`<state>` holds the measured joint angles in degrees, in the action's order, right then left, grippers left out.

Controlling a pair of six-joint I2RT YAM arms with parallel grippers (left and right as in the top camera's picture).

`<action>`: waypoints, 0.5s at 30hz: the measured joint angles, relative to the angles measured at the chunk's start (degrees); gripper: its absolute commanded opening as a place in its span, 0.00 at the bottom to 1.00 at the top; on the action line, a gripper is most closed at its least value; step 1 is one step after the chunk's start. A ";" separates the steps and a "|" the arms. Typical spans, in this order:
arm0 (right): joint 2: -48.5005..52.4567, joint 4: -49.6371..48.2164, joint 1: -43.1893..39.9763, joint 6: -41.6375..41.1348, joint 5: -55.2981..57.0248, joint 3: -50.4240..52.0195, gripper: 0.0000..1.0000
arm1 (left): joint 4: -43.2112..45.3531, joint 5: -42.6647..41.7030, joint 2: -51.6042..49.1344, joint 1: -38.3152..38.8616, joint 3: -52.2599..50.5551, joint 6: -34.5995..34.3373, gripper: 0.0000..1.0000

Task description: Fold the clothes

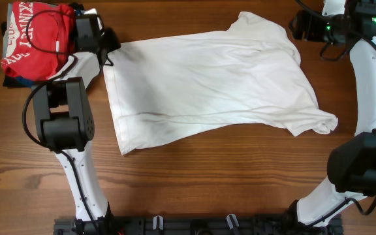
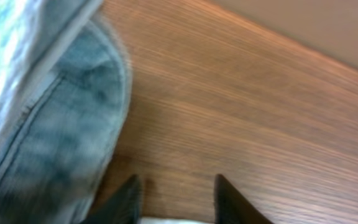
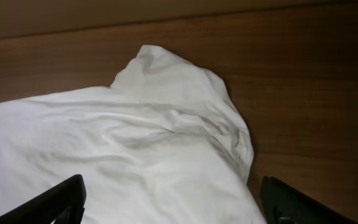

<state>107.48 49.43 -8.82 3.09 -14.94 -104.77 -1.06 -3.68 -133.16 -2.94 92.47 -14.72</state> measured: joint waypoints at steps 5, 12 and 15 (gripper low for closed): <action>0.00 -0.85 0.00 0.02 -0.50 0.00 1.00 | -8.33 -0.13 2.56 2.51 2.73 1.51 1.00; 0.00 0.26 0.00 -0.63 -2.27 0.00 1.00 | -25.14 -0.11 13.81 5.49 2.95 1.64 1.00; -0.11 1.55 0.00 -0.90 -3.02 0.00 1.00 | -31.89 -0.13 20.04 6.10 3.15 1.62 1.00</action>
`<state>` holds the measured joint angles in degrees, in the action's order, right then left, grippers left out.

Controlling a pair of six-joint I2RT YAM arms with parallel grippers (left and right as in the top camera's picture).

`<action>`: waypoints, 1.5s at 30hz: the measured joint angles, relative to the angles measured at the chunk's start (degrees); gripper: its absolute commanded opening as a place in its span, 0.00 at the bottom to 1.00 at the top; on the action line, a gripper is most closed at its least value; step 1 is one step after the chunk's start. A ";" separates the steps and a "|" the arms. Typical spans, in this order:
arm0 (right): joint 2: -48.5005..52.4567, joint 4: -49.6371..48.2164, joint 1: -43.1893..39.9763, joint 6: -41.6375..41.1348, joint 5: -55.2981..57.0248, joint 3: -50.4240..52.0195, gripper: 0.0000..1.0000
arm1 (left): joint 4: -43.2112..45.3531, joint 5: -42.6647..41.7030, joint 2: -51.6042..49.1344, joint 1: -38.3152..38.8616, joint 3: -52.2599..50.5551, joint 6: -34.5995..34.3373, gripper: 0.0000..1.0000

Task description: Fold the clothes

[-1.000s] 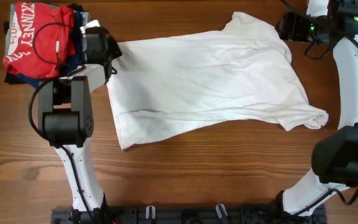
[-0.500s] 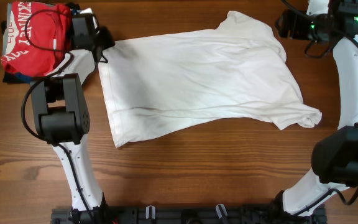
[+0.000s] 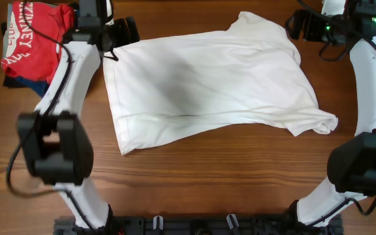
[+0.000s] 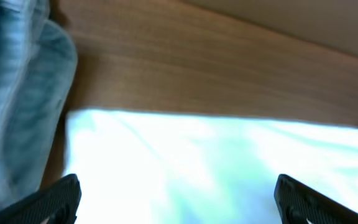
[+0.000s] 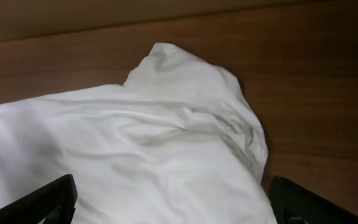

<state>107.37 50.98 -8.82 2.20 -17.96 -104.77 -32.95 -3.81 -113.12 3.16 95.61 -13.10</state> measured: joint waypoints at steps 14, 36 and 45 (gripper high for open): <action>-0.98 5.53 0.00 -0.59 -1.53 0.00 1.00 | -48.11 0.04 11.96 3.15 -2.84 -16.02 1.00; -0.98 5.40 0.00 -1.53 -4.15 0.00 1.00 | -11.47 -0.83 11.87 2.29 -32.68 -12.52 0.94; -0.98 5.35 0.02 -1.97 -4.33 0.00 1.00 | -11.93 -1.99 11.87 -0.33 -32.68 -23.91 0.55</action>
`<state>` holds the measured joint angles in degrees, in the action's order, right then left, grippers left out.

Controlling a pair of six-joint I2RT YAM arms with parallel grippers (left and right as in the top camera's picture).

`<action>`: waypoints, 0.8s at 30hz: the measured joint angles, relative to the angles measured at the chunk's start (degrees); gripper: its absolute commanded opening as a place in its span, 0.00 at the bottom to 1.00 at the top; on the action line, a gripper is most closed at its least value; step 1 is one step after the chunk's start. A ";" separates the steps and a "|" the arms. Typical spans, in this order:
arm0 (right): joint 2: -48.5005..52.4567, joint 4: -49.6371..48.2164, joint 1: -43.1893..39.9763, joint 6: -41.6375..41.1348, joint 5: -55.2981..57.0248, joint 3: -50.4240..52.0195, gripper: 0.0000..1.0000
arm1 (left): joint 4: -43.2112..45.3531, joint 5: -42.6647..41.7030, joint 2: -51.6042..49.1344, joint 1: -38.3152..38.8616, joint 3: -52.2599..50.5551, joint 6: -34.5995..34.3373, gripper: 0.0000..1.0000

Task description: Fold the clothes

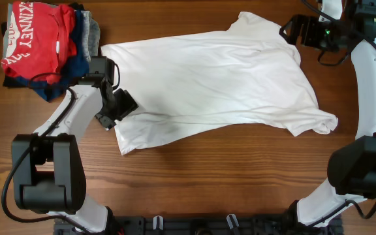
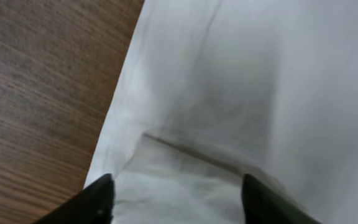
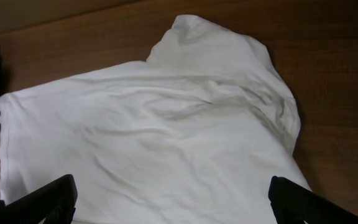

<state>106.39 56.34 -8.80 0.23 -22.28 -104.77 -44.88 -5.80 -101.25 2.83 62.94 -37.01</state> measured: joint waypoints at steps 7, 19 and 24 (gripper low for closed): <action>0.00 -0.02 0.04 0.02 -0.20 0.00 1.00 | -0.94 -0.13 -0.02 0.07 0.00 -1.51 0.57; 0.00 0.04 0.04 0.02 -0.22 0.00 0.99 | 0.81 0.17 -4.20 0.07 0.00 -3.34 0.49; 0.00 0.04 0.04 0.02 -0.22 0.00 1.00 | 0.94 0.31 -4.20 -0.09 0.00 -4.50 0.42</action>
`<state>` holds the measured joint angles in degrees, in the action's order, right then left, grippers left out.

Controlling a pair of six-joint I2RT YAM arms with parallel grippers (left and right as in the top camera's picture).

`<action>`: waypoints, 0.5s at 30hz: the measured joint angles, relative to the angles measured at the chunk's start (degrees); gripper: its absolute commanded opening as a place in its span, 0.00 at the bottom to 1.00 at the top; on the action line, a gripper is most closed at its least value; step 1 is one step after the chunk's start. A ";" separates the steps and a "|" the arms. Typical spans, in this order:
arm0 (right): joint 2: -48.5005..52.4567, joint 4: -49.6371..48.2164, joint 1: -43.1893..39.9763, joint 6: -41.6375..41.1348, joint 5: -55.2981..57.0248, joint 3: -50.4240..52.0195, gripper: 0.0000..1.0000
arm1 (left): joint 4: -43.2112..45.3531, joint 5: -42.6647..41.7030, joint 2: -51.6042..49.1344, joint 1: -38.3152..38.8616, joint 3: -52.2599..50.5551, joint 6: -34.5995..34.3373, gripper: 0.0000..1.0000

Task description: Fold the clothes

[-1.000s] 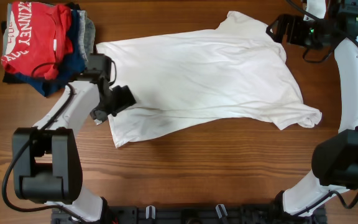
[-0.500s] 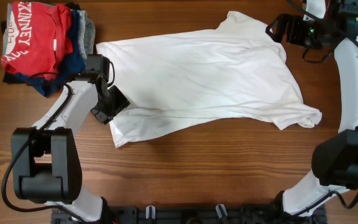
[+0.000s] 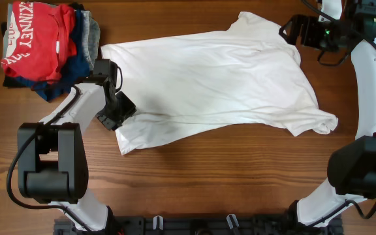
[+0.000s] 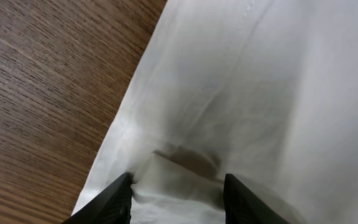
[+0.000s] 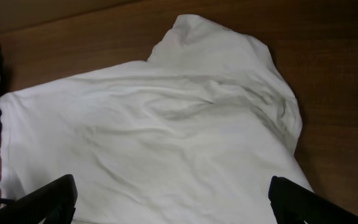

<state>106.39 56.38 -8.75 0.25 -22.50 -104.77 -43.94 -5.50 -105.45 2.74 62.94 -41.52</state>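
Note:
A white T-shirt (image 3: 220,78) lies spread flat on the wooden table, hem to the left and collar end to the right. My left gripper (image 3: 117,112) is down on the shirt's left hem edge. In the left wrist view its fingers (image 4: 120,199) straddle a puckered fold of white cloth (image 4: 185,180), the jaws about half closed with a gap still showing. My right gripper (image 3: 292,29) hovers over the far right corner of the shirt. Its jaws stand wide open and hold nothing, with the shirt (image 5: 154,137) spread below them.
A pile of folded clothes (image 3: 41,46), red on top with blue and grey beneath, sits at the far left corner close to the left arm. One sleeve (image 3: 322,123) sticks out at the shirt's lower right. Bare wood table (image 3: 207,183) runs along the front.
The left jaws have narrowed on the hem, and the cloth between them now puckers into a fold. The left gripper shifted slightly along the hem. The right gripper and the shirt's outline are unchanged.
The left gripper was first at the shirt's far left corner beside the clothes pile, jaws narrow. Then it hung wide open over that corner. Later it was down at the middle of the left hem, where its jaws have now narrowed. The right gripper stayed open throughout.

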 measured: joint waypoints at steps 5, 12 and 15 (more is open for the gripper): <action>0.00 0.00 0.00 0.00 0.00 0.00 1.00 | 0.04 -0.24 0.00 -0.68 0.00 -0.66 0.28; 0.00 -0.04 0.00 0.00 0.00 0.00 1.00 | -0.61 -0.55 0.00 -0.90 0.00 -1.16 0.08; 0.00 -0.04 0.00 0.00 0.00 0.00 1.00 | -0.59 -0.68 0.00 -0.90 0.00 -1.25 0.04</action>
<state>106.39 56.34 -8.75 0.25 -22.50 -104.77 -44.53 -6.17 -105.45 1.85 62.94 -42.76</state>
